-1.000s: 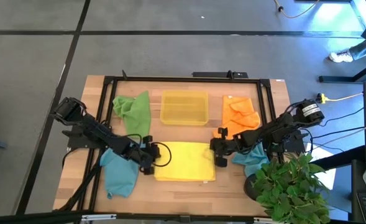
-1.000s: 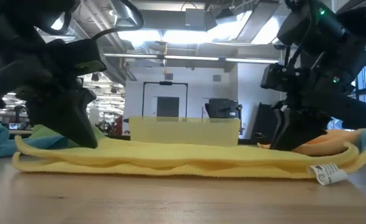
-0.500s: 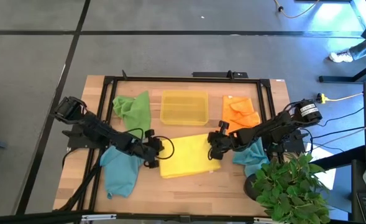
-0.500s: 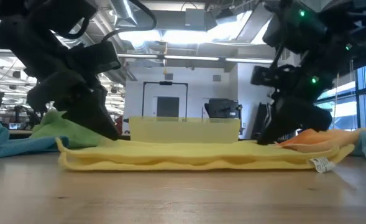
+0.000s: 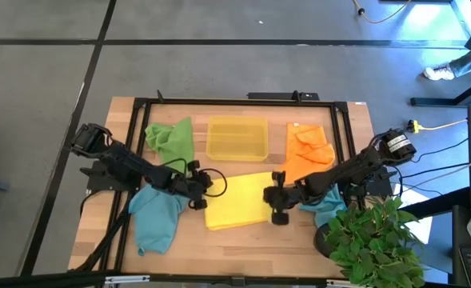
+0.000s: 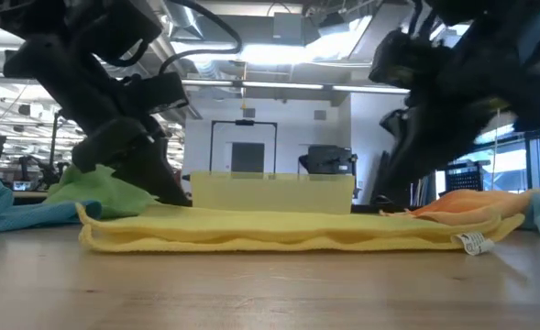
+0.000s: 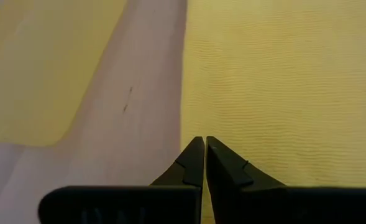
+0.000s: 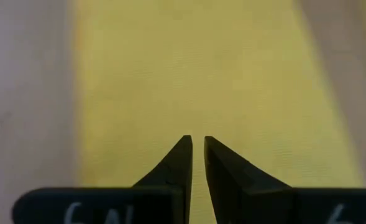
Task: Fold microfiber towels
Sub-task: Fold the yellow towel
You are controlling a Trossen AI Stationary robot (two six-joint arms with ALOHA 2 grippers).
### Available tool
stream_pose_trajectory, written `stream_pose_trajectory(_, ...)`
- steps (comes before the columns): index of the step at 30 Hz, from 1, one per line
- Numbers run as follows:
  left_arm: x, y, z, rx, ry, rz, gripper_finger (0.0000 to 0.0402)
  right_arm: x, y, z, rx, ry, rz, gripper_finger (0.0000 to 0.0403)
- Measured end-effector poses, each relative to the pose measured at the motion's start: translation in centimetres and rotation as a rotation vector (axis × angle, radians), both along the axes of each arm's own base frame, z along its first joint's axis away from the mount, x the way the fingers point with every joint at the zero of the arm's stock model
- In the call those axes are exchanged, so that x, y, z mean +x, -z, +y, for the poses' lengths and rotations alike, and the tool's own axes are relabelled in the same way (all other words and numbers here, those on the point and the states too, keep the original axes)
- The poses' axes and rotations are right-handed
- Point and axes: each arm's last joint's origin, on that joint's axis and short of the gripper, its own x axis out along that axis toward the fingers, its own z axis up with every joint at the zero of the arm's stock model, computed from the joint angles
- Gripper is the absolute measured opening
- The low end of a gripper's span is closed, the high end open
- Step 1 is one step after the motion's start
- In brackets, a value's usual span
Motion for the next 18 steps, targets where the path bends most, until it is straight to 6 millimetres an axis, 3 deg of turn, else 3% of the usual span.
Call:
stream_pose_trajectory(10, 0.2, 0.1, 1.3, -0.007, -0.044, 0.016, 0.0008, -1.0, 1.2, 1.4, 0.092, -0.03, 0.119, 0.0045)
stream_pose_trajectory(18, 0.0, 0.4, 0.3, -0.232, 0.062, 0.068, 0.0008, -0.6, 3.1, 0.2, 0.042, 0.051, 0.206, 0.0045)
